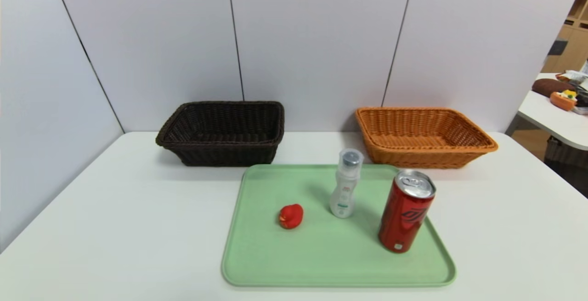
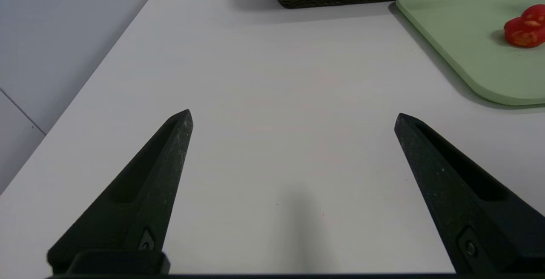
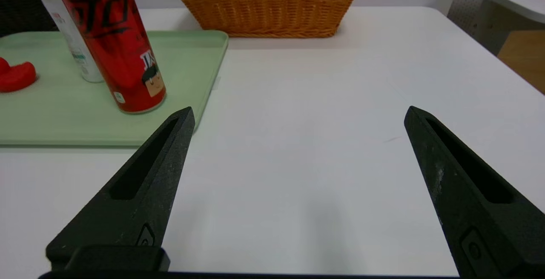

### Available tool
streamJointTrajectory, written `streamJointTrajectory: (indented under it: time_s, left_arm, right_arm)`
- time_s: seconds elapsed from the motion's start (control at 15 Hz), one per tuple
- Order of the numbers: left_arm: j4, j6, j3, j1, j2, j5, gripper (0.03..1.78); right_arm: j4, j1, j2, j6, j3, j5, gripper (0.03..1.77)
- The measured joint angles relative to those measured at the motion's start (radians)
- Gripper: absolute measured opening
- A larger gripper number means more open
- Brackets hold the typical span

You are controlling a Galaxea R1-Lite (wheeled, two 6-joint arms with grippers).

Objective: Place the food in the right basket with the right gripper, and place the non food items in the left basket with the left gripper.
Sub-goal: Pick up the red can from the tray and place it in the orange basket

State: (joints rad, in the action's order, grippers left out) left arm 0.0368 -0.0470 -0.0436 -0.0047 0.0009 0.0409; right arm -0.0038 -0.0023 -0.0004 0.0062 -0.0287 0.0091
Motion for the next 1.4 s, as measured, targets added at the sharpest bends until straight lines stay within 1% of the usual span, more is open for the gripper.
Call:
streamJointTrajectory:
  time_s: [0.2, 0.27, 0.47, 0.8, 0.93, 1.13, 1.27, 1.4]
  left_arm:
    - [0.112, 0.006, -0.111, 0.0, 0.021, 0.038, 1.69]
    - [0.133, 0.007, -0.143, 0.0, 0.039, 0.044, 1.69]
    - [0.148, 0.009, -0.233, -0.001, 0.148, 0.047, 1.69]
    - [0.149, 0.009, -0.407, -0.003, 0.413, 0.06, 1.69]
    - [0.149, 0.009, -0.461, -0.003, 0.519, 0.094, 1.69]
    - [0.147, 0.003, -0.537, -0.003, 0.675, 0.167, 1.69]
    - [0.138, -0.003, -0.587, -0.004, 0.776, 0.203, 1.69]
    - [0.123, -0.016, -0.637, -0.016, 0.872, 0.235, 1.69]
  right_arm:
    - [0.111, 0.0, 0.0, 0.002, -0.077, 0.03, 1.7]
    - [0.144, 0.0, 0.002, 0.001, -0.104, 0.036, 1.7]
    - [0.225, 0.0, 0.046, 0.002, -0.182, 0.054, 1.7]
    - [0.256, 0.019, 0.21, 0.003, -0.283, 0.06, 1.7]
    - [0.264, 0.036, 0.291, 0.004, -0.319, 0.06, 1.7]
    - [0.281, 0.048, 0.419, 0.005, -0.383, 0.062, 1.7]
    - [0.3, 0.057, 0.503, 0.004, -0.426, 0.084, 1.7]
    - [0.306, 0.061, 0.584, 0.004, -0.458, 0.127, 1.7]
